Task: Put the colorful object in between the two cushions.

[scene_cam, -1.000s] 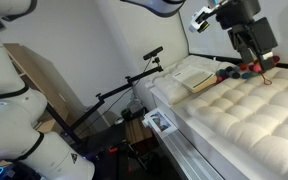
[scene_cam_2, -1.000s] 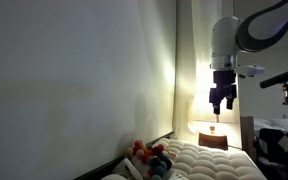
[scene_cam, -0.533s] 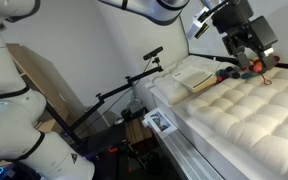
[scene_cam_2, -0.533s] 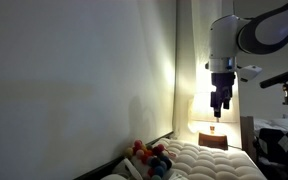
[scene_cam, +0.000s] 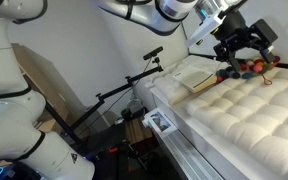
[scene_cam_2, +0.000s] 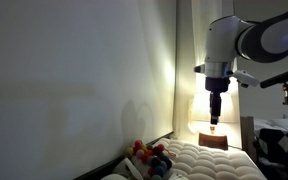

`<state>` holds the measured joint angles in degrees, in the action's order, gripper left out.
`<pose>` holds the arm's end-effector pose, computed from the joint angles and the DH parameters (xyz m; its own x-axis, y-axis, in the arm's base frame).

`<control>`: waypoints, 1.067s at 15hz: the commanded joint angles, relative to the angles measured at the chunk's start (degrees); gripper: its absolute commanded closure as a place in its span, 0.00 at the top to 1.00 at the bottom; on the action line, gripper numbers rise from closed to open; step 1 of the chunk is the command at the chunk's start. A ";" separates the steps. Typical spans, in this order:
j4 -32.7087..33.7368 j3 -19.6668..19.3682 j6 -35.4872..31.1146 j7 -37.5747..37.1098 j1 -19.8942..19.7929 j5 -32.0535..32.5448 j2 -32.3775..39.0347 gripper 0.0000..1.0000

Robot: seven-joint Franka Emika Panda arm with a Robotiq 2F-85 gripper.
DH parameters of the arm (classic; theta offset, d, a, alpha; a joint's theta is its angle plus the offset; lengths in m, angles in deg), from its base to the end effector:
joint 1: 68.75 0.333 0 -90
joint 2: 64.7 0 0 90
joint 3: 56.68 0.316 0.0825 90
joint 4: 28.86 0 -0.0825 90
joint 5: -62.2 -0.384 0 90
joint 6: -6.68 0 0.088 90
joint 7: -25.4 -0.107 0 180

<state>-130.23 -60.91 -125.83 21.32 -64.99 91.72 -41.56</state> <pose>0.6666 -0.0106 0.3509 0.9586 0.2707 0.0887 0.2091 -0.8802 0.4261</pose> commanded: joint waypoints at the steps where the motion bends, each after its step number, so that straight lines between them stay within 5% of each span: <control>1: 0.80 3.00 -7.58 13.18 -4.16 -6.53 1.72 1.00; 4: 0.68 6.03 -12.50 23.42 -7.13 -13.99 2.92 1.00; 5: 0.18 3.60 -10.57 19.04 -4.93 -11.47 2.28 1.00; 10: 0.28 4.80 -11.58 22.12 -6.00 -13.29 2.86 1.00; 16: 4.97 9.14 -10.24 31.16 -8.13 -19.69 7.33 1.00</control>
<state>-129.21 -53.83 -137.49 47.38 -71.91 74.62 -36.85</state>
